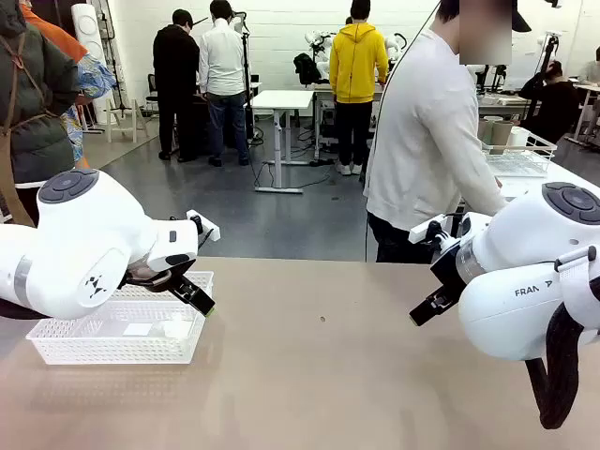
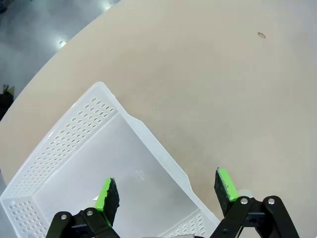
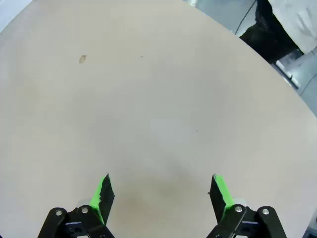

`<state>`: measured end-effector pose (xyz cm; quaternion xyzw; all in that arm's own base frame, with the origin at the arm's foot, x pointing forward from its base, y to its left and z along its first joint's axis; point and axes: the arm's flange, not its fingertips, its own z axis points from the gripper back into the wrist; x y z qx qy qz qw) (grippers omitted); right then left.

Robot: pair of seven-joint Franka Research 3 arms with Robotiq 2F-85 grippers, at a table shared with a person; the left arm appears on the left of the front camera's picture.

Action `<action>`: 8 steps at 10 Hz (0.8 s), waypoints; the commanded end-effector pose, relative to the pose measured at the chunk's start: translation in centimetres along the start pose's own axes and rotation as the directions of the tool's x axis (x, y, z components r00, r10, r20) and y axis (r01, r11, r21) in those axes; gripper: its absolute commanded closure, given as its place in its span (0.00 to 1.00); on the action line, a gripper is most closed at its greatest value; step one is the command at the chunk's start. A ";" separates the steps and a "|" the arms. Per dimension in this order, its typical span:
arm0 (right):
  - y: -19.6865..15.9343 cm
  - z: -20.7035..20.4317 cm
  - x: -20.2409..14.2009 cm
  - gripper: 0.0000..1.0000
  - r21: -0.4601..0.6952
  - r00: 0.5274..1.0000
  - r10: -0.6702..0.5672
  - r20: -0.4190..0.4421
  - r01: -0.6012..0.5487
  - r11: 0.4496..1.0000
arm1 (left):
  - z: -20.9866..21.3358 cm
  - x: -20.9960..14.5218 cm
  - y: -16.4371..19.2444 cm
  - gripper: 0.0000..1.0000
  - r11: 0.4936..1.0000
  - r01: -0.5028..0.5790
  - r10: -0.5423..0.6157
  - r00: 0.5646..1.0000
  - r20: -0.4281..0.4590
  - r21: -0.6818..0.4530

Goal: Clean and organize the cups into the basket.
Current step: Pick up the Organizing basket and move it to the center of the table, then pick up the Reusable plastic cup from the right side of the table and place it inside the Organizing basket.

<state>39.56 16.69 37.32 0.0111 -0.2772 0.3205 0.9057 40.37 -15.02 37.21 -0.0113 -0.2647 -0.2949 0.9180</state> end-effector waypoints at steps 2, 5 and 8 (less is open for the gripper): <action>0.0 0.0 0.0 0.00 0.000 1.000 0.000 0.000 0.000 1.000 | 0.0 0.0 0.0 0.00 1.000 0.000 0.000 1.000 0.000 0.000; 0.0 0.0 0.0 0.00 0.000 1.000 0.000 0.000 0.000 1.000 | 0.0 0.0 0.0 0.00 1.000 0.000 0.000 1.000 0.000 0.000; 0.0 0.0 0.0 0.00 0.000 1.000 0.000 0.000 0.000 1.000 | 0.0 0.0 0.0 0.00 1.000 0.000 0.000 1.000 0.000 0.000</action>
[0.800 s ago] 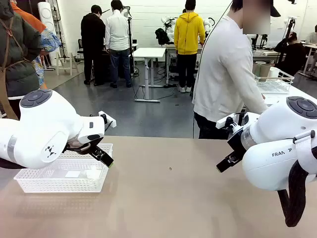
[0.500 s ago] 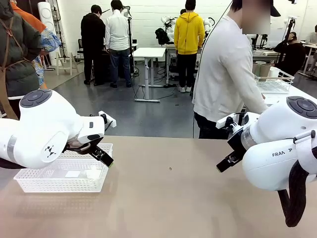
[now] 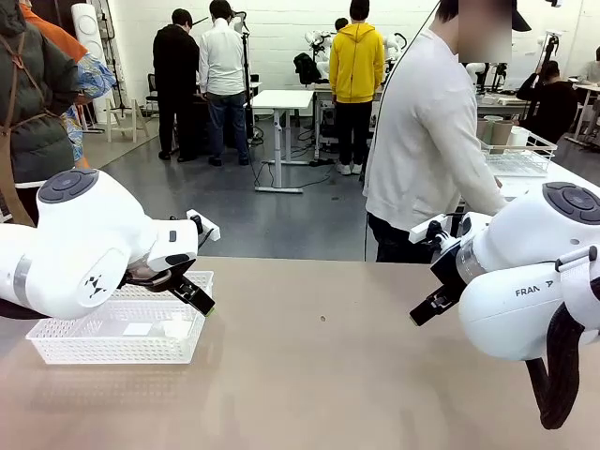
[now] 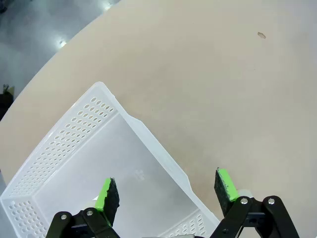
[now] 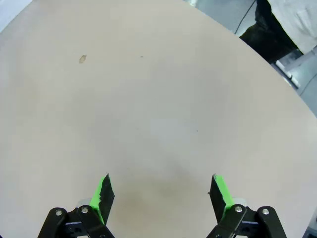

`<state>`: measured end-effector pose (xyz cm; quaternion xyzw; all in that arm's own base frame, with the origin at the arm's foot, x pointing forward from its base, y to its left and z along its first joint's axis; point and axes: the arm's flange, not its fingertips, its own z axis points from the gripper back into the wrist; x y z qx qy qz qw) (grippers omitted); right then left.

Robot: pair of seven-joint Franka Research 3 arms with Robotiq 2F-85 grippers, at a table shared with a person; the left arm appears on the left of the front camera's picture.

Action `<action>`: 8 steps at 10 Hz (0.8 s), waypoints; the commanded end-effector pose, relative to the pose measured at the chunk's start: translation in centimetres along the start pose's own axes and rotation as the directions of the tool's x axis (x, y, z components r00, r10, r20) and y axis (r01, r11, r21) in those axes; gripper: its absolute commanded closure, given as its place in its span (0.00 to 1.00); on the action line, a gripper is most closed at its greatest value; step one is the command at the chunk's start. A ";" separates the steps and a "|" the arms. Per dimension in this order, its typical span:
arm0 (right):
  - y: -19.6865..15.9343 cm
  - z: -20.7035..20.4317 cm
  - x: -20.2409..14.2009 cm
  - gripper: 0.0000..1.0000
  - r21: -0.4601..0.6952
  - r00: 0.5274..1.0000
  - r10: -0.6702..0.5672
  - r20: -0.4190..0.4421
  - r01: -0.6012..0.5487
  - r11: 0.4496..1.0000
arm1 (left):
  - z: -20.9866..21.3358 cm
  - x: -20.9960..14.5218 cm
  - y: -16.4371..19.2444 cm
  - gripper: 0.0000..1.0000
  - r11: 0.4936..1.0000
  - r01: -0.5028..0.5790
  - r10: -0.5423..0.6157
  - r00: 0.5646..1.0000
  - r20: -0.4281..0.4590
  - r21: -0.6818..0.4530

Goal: Clean and organize the cups into the basket.
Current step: Pick up the Organizing basket and move it to the center of the table, then pick up the Reusable plastic cup from the right side of the table and place it inside the Organizing basket.

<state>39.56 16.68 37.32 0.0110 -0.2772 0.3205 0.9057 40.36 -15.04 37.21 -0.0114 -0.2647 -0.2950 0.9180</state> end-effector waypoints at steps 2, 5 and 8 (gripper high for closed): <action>0.0 0.0 0.0 0.00 0.000 1.000 0.000 0.000 0.000 1.000 | 0.0 0.0 0.0 0.00 1.000 0.000 0.000 1.000 0.000 0.000; 0.0 0.0 0.0 0.00 0.000 1.000 0.000 0.000 0.000 1.000 | 0.0 0.0 0.0 0.00 1.000 0.000 0.000 1.000 0.000 0.000; 0.0 0.0 0.0 0.00 0.000 1.000 0.000 0.000 0.000 1.000 | 0.0 0.0 0.0 0.00 1.000 0.000 0.000 1.000 0.000 0.000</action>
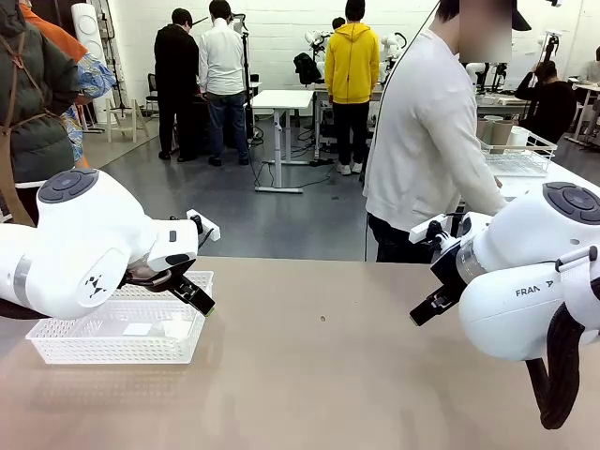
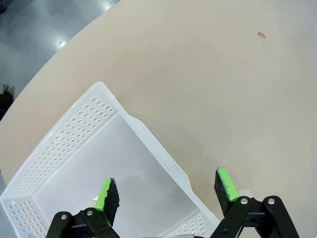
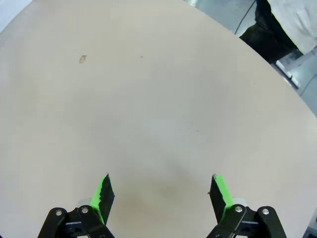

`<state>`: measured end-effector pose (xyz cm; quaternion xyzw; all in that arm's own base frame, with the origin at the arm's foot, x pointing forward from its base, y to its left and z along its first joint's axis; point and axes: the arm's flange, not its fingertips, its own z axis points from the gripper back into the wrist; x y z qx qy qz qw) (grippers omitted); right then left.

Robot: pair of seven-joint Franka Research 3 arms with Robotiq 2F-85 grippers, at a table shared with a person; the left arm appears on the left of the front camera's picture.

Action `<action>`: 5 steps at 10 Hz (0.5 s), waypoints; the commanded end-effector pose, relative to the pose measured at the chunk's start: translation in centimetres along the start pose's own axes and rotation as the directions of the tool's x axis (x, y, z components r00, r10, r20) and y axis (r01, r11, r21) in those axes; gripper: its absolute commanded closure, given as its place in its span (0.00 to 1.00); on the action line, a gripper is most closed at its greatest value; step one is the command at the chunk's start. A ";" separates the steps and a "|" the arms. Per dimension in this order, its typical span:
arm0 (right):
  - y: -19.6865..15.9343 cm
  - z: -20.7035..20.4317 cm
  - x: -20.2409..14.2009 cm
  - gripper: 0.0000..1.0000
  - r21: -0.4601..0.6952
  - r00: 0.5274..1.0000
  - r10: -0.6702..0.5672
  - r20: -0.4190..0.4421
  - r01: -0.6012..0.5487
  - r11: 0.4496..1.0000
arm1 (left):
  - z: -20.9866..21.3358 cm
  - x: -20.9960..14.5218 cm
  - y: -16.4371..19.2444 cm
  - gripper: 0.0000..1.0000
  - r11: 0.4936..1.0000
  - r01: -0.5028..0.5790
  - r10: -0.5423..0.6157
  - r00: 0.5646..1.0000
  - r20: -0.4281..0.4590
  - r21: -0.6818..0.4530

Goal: Clean and organize the cups into the basket.
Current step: Pick up the Organizing basket and move it to the center of the table, then pick up the Reusable plastic cup from the right side of the table and place it inside the Organizing basket.

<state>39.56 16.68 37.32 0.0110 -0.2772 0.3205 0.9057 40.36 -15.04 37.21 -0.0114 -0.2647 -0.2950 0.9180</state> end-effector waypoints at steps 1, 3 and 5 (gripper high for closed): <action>0.7 2.6 -0.6 0.00 -0.027 1.000 0.003 0.005 -0.003 1.000 | 2.3 -0.7 -0.3 0.00 0.999 0.043 -0.043 0.999 0.003 0.002; 2.5 9.7 -3.9 0.00 -0.055 0.999 0.046 -0.016 -0.046 0.997 | 9.8 -3.1 -1.9 0.00 0.996 0.091 -0.092 0.995 0.049 0.019; 4.7 16.1 -7.6 0.00 -0.130 0.997 0.072 -0.040 -0.077 0.988 | 15.7 -5.2 -3.0 0.00 0.987 0.154 -0.156 0.986 0.050 0.050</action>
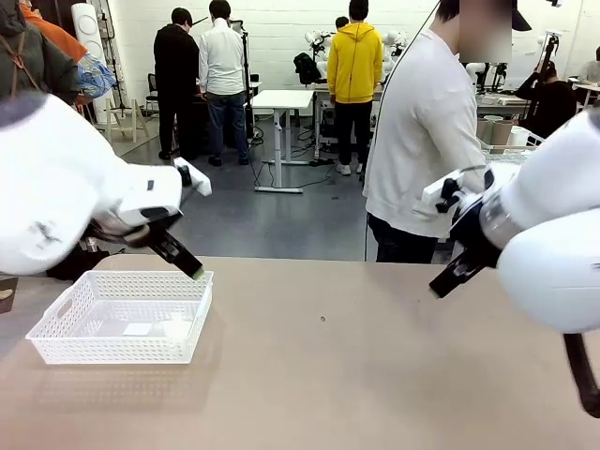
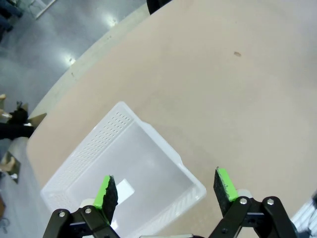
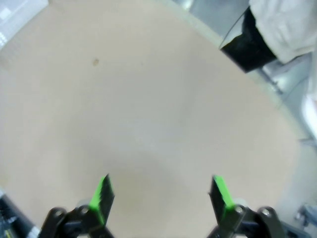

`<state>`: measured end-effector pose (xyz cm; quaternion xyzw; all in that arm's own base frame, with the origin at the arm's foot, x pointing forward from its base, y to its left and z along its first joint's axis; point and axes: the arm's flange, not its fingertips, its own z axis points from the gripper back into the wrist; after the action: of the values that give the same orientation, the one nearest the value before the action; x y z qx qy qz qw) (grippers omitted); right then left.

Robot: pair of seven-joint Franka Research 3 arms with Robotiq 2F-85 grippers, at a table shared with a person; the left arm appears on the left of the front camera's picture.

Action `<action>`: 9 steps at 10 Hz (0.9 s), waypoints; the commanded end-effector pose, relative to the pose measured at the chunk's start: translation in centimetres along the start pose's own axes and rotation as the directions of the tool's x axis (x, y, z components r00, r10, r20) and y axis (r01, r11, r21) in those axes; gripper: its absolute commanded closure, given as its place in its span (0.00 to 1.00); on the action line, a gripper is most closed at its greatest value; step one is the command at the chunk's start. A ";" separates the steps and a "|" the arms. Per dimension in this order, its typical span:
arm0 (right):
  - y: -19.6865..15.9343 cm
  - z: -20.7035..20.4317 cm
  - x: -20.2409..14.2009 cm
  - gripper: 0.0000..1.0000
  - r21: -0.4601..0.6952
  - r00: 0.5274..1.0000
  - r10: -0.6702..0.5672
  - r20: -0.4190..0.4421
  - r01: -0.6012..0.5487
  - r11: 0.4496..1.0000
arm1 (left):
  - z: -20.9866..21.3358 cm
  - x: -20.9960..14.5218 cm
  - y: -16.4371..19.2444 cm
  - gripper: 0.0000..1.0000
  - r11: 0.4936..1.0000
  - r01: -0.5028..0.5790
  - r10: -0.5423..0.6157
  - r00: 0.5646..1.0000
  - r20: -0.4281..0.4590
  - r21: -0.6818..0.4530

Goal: Clean and organize the cups into the basket.
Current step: Pick up the Organizing basket and move it to the center of the table, then pick up the Reusable plastic cup from the right side of the table and place it inside the Organizing basket.

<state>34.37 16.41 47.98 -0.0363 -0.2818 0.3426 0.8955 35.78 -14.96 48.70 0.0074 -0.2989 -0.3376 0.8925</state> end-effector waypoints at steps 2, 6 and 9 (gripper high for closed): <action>6.4 9.0 -13.4 0.00 -0.131 0.999 0.045 0.020 -0.042 0.991 | 6.9 -9.3 -4.4 0.00 0.992 0.077 -0.075 0.997 -0.017 0.098; 2.9 12.7 -2.0 0.00 -0.114 0.999 0.049 0.022 -0.046 0.992 | 9.2 -0.9 -1.7 0.00 0.996 0.070 -0.070 0.998 -0.011 0.060; 3.6 14.2 -2.6 0.00 -0.108 0.998 0.055 0.030 -0.051 0.993 | 9.9 -1.2 -1.8 0.00 0.995 0.072 -0.071 0.997 -0.022 0.062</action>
<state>24.18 15.86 56.94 -0.0830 -0.3044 0.3521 0.8812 28.97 -13.88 55.43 0.0488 -0.2976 -0.3605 0.8827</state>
